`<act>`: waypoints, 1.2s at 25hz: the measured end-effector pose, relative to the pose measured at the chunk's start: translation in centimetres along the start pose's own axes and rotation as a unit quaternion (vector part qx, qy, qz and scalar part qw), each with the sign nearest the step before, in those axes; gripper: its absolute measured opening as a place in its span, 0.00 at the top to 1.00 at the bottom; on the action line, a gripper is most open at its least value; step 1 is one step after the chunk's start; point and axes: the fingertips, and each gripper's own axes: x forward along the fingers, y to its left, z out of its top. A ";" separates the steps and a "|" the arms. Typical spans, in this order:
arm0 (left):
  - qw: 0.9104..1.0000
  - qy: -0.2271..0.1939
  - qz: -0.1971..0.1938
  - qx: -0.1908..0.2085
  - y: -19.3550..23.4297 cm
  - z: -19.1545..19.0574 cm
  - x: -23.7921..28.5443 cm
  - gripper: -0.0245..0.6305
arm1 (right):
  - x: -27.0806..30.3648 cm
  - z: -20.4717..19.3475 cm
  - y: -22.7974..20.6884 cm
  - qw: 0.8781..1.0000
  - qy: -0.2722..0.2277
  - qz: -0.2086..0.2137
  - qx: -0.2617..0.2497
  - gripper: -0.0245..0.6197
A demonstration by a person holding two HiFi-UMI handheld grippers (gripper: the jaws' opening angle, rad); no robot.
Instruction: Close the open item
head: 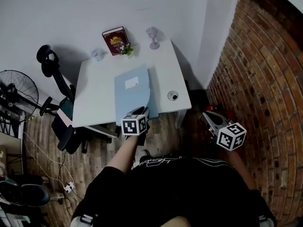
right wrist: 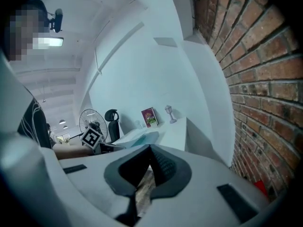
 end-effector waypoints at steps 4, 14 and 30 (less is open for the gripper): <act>1.000 0.015 0.004 0.000 -0.4 -1.3 1.8 0.80 | -1.6 -0.4 -0.7 1.000 -0.002 -0.012 0.003 0.96; 0.997 0.045 -0.052 0.039 -2.6 -3.4 3.4 0.53 | -4.4 -3.0 -1.2 0.999 0.005 -0.028 0.023 0.96; 0.967 -0.101 -0.232 0.002 -9.4 -0.5 -17.4 0.82 | -1.3 -1.3 18.3 0.970 0.016 0.236 -0.054 0.96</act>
